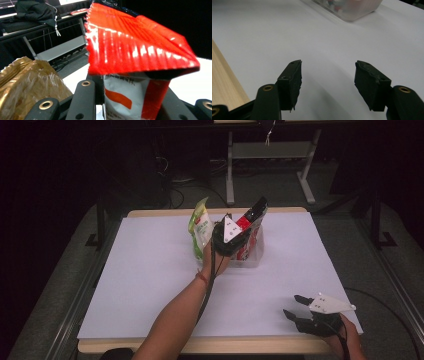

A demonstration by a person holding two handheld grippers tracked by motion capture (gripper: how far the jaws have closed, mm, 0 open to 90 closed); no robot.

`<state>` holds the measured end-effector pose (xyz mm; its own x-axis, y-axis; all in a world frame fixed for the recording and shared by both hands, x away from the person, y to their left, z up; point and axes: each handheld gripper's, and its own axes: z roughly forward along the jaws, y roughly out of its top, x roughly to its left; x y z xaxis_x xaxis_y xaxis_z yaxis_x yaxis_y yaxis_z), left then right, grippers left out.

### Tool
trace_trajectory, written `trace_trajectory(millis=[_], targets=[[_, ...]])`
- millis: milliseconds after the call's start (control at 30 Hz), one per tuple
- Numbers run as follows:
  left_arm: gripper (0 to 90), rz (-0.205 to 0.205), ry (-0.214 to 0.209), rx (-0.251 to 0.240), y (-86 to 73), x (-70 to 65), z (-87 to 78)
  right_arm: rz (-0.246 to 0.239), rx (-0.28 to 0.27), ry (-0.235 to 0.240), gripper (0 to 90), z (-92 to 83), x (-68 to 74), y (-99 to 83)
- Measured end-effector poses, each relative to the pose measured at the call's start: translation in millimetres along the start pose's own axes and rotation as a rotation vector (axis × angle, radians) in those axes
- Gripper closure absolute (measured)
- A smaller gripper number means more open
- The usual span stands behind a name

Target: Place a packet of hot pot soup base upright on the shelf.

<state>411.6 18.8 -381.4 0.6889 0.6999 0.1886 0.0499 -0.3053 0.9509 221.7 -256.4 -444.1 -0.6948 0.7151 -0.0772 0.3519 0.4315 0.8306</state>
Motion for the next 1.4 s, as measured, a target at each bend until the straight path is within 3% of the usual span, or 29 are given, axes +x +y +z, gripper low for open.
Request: trace_trajectory(millis=[933, 1167, 1400], targets=[[62.7, 0.036, -0.031, 0.068, -4.2, 1.5, -10.2, 0.001, 0.008, 0.002, 37.6, 0.2, 1.7, -0.7], [61.6, 0.018, -0.048, 0.067, -5.6, 0.7, -14.6, -0.004, 0.012, 0.002, 37.6, -0.2, 2.3, -0.5], [58.6, 0.026, -0.067, 0.077, -5.4, 0.1, -18.8, -0.004, 0.009, 0.003, 37.6, -0.3, 2.2, -0.1]])
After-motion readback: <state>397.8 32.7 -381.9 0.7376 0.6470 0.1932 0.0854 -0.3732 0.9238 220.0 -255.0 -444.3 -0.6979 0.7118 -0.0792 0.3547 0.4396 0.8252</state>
